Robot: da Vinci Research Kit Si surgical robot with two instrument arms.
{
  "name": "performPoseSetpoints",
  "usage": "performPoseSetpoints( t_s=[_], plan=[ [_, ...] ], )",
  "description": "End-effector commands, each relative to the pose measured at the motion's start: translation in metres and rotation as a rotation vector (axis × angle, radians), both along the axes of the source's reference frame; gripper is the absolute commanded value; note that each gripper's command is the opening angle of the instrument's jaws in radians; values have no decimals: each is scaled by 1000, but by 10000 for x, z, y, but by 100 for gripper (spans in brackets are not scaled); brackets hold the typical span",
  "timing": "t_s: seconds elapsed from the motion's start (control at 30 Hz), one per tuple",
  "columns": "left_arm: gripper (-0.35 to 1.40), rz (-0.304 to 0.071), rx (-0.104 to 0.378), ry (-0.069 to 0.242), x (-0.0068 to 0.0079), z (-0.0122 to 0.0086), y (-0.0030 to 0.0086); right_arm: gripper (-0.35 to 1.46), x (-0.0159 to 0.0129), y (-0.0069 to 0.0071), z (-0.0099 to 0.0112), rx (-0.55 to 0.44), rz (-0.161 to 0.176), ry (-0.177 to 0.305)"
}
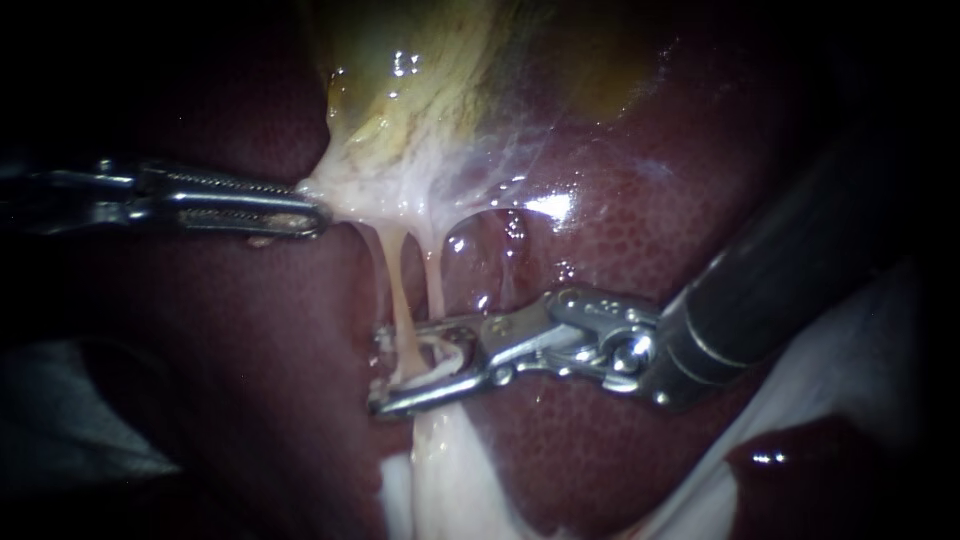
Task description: Clipping second clip left tube
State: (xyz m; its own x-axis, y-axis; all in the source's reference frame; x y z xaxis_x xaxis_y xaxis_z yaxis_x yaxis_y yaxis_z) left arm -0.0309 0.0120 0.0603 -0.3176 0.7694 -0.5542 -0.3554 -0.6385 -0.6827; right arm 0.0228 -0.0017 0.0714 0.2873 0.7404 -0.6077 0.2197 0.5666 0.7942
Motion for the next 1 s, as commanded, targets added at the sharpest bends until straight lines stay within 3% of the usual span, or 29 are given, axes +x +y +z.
performPoseSetpoints(
  t_s=[0.03, 0.27, 0.6, 0.83, 1.0],
  plan=[
    [-35, 0, 0, 0, 0, 0, 0, 50, 3, 0, -1, 0, 8, 4],
    [-35, 0, 0, 0, -1, 0, 0, 50, 11, -4, -12, 3, 17, 13],
    [-35, 0, 0, 0, 0, 0, 0, 49, 10, -1, -54, 24, 18, 35],
    [-35, 0, 0, 0, 0, 0, 0, 45, 8, -3, -59, 30, 15, 35],
    [-35, 0, 0, 0, -1, 0, 0, 29, 2, -3, -62, 32, 13, 37]
  ],
)
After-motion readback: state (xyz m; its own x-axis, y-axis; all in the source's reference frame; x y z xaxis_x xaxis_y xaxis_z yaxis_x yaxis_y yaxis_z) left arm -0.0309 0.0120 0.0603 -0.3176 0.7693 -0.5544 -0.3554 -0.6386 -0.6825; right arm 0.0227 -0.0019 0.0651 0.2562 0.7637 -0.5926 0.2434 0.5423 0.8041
